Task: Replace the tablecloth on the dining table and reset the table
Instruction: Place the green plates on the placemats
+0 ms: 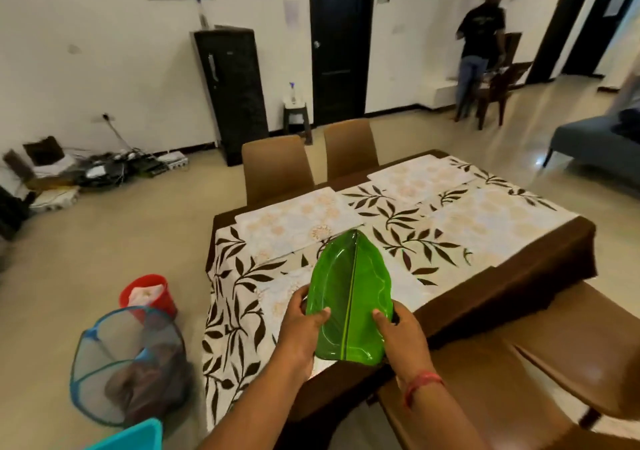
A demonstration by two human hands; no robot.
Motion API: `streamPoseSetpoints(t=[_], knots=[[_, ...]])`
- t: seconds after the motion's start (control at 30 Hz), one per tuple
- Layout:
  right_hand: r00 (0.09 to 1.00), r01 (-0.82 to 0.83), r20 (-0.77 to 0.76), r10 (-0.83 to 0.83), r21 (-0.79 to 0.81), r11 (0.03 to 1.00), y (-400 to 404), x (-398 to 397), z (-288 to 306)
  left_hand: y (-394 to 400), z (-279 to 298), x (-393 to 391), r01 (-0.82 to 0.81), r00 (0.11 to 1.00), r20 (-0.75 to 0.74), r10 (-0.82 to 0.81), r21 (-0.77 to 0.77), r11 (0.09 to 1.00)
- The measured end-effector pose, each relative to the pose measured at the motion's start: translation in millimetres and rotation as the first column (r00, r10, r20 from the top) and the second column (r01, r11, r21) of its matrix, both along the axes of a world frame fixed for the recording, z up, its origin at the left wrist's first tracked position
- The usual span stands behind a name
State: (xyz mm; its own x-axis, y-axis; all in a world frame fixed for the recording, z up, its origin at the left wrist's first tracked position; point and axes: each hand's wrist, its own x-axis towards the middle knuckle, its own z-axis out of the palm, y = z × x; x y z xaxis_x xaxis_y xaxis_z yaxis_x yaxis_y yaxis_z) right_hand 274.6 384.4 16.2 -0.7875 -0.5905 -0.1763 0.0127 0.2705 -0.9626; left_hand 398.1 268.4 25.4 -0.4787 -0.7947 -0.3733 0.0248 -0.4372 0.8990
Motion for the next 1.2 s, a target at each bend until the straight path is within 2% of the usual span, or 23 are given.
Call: streamPoseSetpoints(t=[0.1,0.2,0.47,0.6,0.73,0.83,0.97,1.13,1.2], knots=[[1.0,-0.003,-0.03,0.007,0.122,0.992,-45.9,-20.2,-30.3,-32.5,-24.9,-13.0,-0.038,0.997,0.075,0.035,0.044,0.998],[1.0,-0.006,-0.007,0.008,0.168,0.986,-85.2,-34.9,-43.8,-62.7,-46.6,-24.2,-0.113,0.988,0.117,0.105,0.06,0.992],[0.963,-0.255,-0.011,0.268,0.276,0.927,-154.0,-70.7,-85.8,-113.9,-90.8,-39.3,-0.361,0.905,0.256,0.341,0.033,0.932],[0.958,-0.287,0.07,0.279,0.294,0.912,-172.5,-87.1,-101.3,-126.3,-109.8,-43.1,-0.405,0.876,0.304,0.375,0.041,0.913],[0.957,-0.244,0.223,0.188,0.26,0.934,-183.7,-89.7,-118.7,-135.9,-120.9,-44.4,-0.46,0.838,0.346,0.422,0.034,0.887],[0.951,-0.093,0.309,0.011,0.253,0.963,-191.4,-92.7,-130.3,-149.3,-124.6,-42.5,-0.473,0.82,0.375,0.432,0.018,0.881],[0.855,0.157,0.457,-0.244,0.221,0.963,-192.2,-96.4,-151.2,-165.0,-135.1,-31.7,-0.509,0.794,0.387,0.47,-0.001,0.861],[0.738,0.279,0.573,-0.356,0.221,0.934,-186.6,-72.8,-184.4,-186.0,-151.5,-10.6,-0.46,0.81,0.417,0.413,0.015,0.888],[0.72,0.31,0.573,-0.391,0.239,0.92,-185.5,-60.0,-190.4,-195.9,-152.1,-1.9,-0.432,0.826,0.409,0.389,0.016,0.902]])
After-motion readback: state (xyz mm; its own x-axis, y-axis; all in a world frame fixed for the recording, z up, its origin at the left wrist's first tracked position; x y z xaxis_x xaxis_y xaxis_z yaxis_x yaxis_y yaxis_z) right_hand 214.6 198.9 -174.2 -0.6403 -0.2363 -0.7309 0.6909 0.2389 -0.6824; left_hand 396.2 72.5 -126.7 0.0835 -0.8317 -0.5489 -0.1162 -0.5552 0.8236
